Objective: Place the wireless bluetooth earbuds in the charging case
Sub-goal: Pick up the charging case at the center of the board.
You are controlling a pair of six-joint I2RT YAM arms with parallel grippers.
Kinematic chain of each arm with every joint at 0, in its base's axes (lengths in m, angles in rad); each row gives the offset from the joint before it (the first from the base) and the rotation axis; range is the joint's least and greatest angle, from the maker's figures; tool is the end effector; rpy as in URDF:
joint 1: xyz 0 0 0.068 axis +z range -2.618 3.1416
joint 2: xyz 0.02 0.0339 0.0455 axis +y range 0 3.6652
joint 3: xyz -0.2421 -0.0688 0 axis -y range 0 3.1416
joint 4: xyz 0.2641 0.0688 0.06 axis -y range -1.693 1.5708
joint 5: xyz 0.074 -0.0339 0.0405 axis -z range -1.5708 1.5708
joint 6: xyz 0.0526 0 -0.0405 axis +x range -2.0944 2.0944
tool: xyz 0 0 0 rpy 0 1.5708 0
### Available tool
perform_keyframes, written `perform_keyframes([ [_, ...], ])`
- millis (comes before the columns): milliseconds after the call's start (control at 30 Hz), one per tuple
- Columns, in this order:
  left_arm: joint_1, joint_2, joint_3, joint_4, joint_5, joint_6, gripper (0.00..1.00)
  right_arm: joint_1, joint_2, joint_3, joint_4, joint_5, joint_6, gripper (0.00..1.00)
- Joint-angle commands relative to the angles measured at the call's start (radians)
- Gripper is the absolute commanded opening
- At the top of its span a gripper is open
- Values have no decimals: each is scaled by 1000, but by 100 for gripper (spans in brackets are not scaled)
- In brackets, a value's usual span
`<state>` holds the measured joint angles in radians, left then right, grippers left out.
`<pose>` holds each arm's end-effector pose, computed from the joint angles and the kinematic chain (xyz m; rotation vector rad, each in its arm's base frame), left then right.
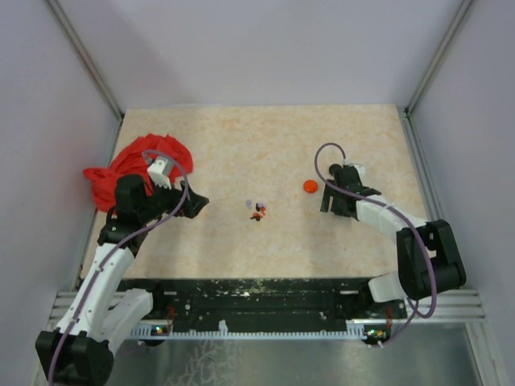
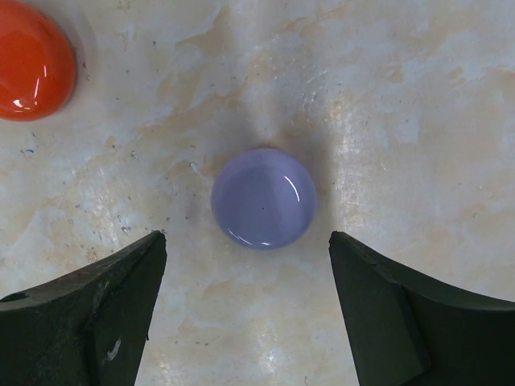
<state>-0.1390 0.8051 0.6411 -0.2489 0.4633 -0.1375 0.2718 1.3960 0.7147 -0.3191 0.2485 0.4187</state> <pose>0.2279 -0.0556 0.2555 0.3051 1.9692 -0.6375 0.2812 0.0649 0.1270 0.2774 2.5103 -0.0462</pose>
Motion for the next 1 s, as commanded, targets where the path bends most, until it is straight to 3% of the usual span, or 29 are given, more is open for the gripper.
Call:
perform_keyframes([
  [0,8,3,31,-1,30,11,100,-5,16,41,44,29,-13,82],
  [267,9,14,31,0,53,13,100,-10,67,54,72,34,-53,77],
  [733,9,31,31,6,89,16,100,-92,106,47,152,-170,-117,82],
  [967,9,41,31,10,110,11,100,-93,119,51,140,-206,-133,74],
])
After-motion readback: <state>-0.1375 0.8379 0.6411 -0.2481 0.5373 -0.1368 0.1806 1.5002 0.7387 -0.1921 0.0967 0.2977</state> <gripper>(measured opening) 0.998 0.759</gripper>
